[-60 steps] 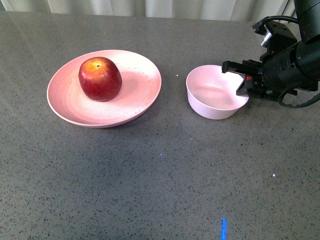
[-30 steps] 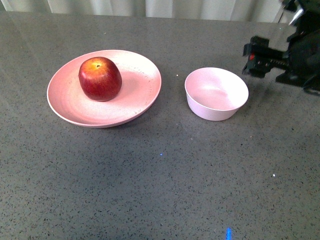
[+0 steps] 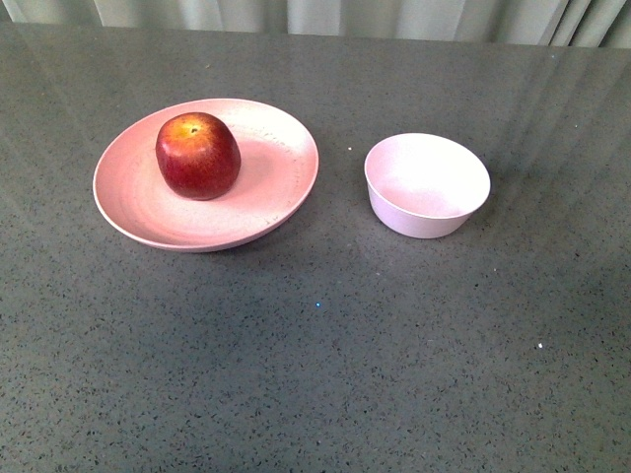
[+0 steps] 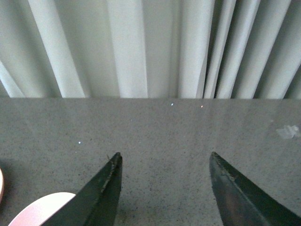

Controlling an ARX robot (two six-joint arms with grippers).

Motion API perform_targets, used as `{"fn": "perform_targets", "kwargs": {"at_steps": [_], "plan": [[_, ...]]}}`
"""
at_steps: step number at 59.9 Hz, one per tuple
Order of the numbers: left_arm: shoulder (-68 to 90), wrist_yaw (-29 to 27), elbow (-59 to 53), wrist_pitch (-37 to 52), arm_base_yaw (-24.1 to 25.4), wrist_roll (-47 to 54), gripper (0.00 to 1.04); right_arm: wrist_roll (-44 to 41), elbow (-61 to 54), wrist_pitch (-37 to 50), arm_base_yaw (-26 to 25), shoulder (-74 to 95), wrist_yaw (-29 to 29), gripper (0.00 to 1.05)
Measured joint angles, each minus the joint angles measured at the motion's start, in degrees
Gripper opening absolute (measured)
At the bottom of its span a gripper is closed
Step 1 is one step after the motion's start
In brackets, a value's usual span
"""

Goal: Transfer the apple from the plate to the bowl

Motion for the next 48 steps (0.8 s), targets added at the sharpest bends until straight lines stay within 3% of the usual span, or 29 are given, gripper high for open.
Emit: {"fn": "perform_targets", "kwargs": {"at_steps": [3,13,25,33,48], "plan": [[0.0,0.0,0.0,0.0,0.0,0.0,0.96,-0.2,-1.6,0.6,-0.3,-1.8,-0.2,0.44],[0.0,0.0,0.0,0.0,0.0,0.0,0.96,-1.3,-11.5,0.7,-3.4,-11.0,-4.1,0.01],[0.0,0.0,0.0,0.0,0.0,0.0,0.96,-1.4,-18.3,-3.1,-4.6,-21.4,-4.2,0.02],[0.0,0.0,0.0,0.0,0.0,0.0,0.96,-1.4,-21.6,-0.8,-4.6,-22.9,-4.3,0.02],[0.0,0.0,0.0,0.0,0.0,0.0,0.96,-1.4,-24.7,-9.7,-4.6,-34.5,-4.2,0.02]]}}
